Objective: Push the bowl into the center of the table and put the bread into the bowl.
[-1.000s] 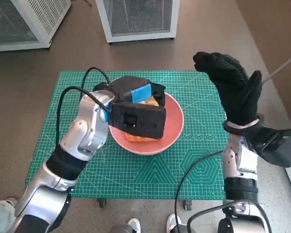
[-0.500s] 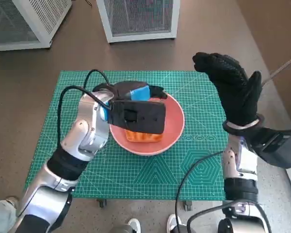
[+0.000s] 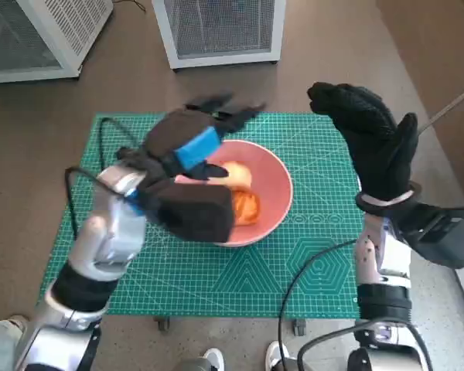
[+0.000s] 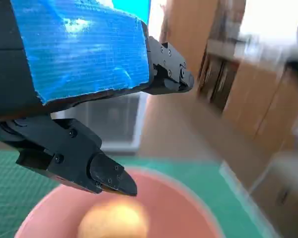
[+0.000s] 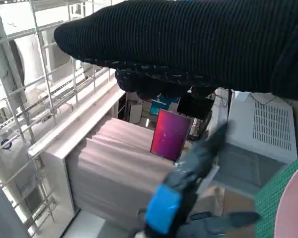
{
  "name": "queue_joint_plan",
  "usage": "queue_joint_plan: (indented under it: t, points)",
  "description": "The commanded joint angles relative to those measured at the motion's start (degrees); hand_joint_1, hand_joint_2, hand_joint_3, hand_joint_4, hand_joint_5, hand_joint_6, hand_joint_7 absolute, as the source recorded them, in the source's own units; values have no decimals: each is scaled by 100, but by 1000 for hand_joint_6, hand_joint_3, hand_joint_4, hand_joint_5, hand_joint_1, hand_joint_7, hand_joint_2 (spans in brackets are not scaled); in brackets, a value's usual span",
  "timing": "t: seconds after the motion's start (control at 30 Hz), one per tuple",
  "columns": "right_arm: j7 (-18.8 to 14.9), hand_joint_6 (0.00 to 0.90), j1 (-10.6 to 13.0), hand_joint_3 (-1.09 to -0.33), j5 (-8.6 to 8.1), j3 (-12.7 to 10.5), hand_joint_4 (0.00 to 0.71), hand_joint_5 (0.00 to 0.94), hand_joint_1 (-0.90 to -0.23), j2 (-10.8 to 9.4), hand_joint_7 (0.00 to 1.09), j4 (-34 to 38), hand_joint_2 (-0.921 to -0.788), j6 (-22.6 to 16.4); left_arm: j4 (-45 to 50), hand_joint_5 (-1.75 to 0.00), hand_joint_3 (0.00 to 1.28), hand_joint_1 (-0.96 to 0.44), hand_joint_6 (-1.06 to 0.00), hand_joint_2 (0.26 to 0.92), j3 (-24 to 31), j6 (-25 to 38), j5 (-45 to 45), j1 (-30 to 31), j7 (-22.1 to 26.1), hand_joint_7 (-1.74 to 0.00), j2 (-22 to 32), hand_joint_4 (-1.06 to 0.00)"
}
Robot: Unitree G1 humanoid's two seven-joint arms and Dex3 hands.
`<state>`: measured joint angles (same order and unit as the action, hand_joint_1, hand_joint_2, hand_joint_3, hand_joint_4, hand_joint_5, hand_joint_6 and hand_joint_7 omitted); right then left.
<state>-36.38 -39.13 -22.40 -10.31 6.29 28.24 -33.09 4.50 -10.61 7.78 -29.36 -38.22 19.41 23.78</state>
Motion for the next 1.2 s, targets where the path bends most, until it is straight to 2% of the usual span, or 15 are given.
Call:
queue_joint_plan:
  t: [0.03,0.2,0.27,0.53,0.7,0.87,1.2]
  points:
    - [102,194,126,-676,39,38,214,0,-667,-34,277,-43,-921,114,377,-4,25,-269,-298,862,725,-377,862,352,-354,-15,-229,-141]
    - [230,195,93,-676,87,80,215,1,-669,-52,277,-123,-921,177,250,-7,43,-340,-313,902,1315,-1265,1936,648,-443,-22,-352,-149]
    - [293,196,81,-677,114,101,215,1,-669,-58,277,-169,-921,203,172,-13,90,-401,-312,913,1472,-1525,2337,749,-422,-23,-435,-165]
    - [562,195,31,-681,231,189,216,1,-665,-77,278,-373,-921,327,-261,-15,192,-489,-285,921,1852,-2191,3671,998,-203,-11,-797,-182]
    - [690,194,15,-683,301,236,218,2,-661,-99,280,-491,-921,388,-402,-19,207,-505,-283,921,1968,-2281,4027,1079,-144,-10,-862,-196]
    - [780,195,14,-684,344,294,218,2,-659,-108,286,-639,-921,445,-351,-20,212,-506,-286,921,2006,-2115,4345,1133,-83,-12,-915,-206]
    - [851,186,-101,-680,391,358,220,2,-673,-50,294,-690,-921,477,-236,-21,231,-559,-303,921,1964,-1938,4470,1149,-86,-20,-925,-227]
